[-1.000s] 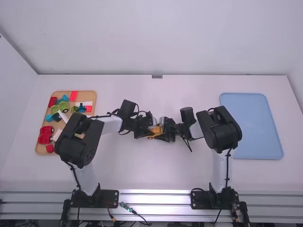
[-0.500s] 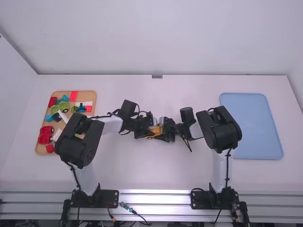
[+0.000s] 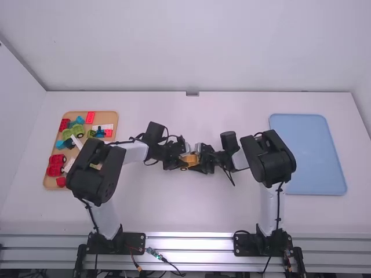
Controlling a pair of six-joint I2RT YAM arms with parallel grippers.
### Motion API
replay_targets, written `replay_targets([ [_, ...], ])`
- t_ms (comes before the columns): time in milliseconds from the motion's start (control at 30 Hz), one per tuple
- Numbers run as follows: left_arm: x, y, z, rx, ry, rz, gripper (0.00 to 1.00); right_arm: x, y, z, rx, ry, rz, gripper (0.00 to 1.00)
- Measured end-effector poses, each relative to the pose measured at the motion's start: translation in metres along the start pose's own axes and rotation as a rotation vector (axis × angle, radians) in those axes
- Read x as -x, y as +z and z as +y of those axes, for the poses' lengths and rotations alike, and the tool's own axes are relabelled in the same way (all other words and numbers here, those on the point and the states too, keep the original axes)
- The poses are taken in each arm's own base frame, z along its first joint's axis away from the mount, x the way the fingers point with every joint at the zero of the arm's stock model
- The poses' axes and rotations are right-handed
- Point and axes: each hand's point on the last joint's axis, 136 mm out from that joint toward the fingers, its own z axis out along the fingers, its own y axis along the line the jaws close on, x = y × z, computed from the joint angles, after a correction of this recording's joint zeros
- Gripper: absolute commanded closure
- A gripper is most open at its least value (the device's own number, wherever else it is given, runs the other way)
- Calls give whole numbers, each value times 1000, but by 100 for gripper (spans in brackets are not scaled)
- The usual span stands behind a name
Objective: Assemble lego blocks to make yellow taxi
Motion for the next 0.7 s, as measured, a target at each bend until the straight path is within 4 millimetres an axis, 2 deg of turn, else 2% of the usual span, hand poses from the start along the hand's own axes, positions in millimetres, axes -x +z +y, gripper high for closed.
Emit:
replay_targets([
  [133, -15, -17, 4, -5, -63, -7, 51, 0, 0, 0, -1, 0, 0, 67],
  [267, -27, -32, -2, -32, -101, -22, 51, 0, 0, 0, 0, 0, 0, 67],
  [400, -20, -49, -3, -28, -69, -57, 48, 0, 0, 0, -1, 1, 1, 66],
  [500, -12, -63, -1, -8, -44, -81, 44, 0, 0, 0, -1, 1, 1, 60],
  [533, -11, -66, -1, -4, -39, -87, 37, 0, 0, 0, -1, 1, 1, 57],
  [567, -11, -70, -2, -2, -30, -88, 14, 0, 0, 0, -1, 0, 1, 54],
  [600, -11, -73, -4, -5, -25, -89, 1, 0, 0, 0, -1, 1, 1, 52],
  [700, -15, -77, -6, -10, -23, -86, 1, 0, 0, 0, -2, 0, 1, 51],
])
